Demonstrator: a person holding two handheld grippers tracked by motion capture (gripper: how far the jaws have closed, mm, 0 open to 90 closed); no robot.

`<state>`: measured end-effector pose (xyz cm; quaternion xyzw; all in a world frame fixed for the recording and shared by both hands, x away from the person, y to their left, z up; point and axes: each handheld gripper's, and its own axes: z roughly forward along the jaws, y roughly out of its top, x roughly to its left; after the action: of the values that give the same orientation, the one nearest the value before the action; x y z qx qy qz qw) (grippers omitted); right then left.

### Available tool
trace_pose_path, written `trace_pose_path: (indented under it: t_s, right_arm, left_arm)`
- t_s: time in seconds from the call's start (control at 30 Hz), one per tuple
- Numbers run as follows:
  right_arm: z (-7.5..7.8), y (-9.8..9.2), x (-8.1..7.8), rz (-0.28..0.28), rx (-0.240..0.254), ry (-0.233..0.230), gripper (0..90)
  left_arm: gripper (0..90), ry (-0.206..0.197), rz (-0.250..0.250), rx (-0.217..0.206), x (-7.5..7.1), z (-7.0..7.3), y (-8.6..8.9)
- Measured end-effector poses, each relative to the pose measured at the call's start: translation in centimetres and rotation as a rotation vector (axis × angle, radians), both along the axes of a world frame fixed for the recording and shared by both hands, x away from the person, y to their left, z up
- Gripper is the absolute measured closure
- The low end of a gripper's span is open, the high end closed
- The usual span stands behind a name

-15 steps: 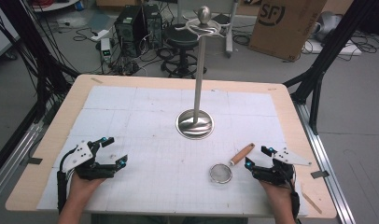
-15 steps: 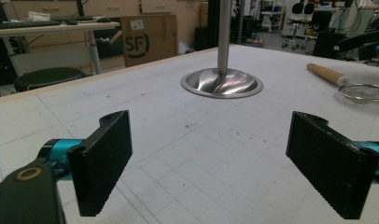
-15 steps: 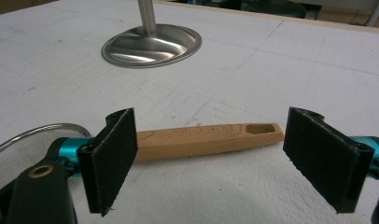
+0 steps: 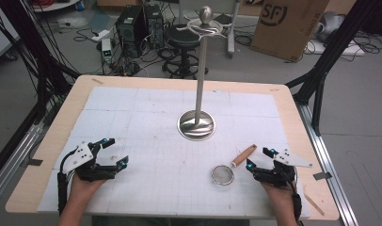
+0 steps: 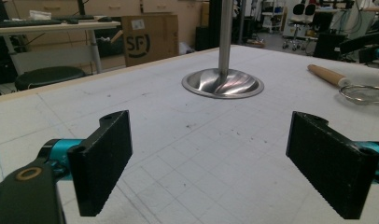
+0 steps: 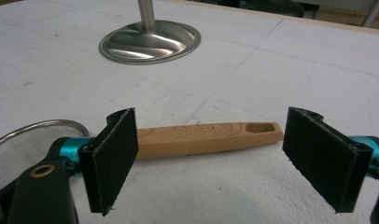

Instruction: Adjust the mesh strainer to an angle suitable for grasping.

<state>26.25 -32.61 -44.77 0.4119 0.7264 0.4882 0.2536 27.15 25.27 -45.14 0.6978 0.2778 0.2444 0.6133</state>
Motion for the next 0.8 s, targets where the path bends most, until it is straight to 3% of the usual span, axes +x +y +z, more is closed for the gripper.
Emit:
trace_pose_path:
  t_s: [0.13, 0.33, 0.63, 0.8]
  right_arm:
    - [-0.01, 0.11, 0.04, 0.001, -0.009, 0.004, 18.0]
    - [0.01, 0.27, -0.08, -0.006, -0.033, -0.011, 29.7]
    - [0.01, 0.30, 0.11, -0.003, -0.034, 0.007, 45.4]
    - [0.02, -0.05, 0.48, -0.033, 0.000, 0.045, 54.6]
  left_arm:
    - [14.9, -0.002, -0.004, 0.000, -0.06, -0.01, -0.04]
    - [15.0, 0.003, -0.004, -0.007, 0.00, -0.02, 0.02]
    - [15.0, 0.000, -0.003, -0.002, 0.00, -0.01, 0.03]
    - [15.0, 0.004, -0.003, -0.006, -0.01, -0.01, 0.01]
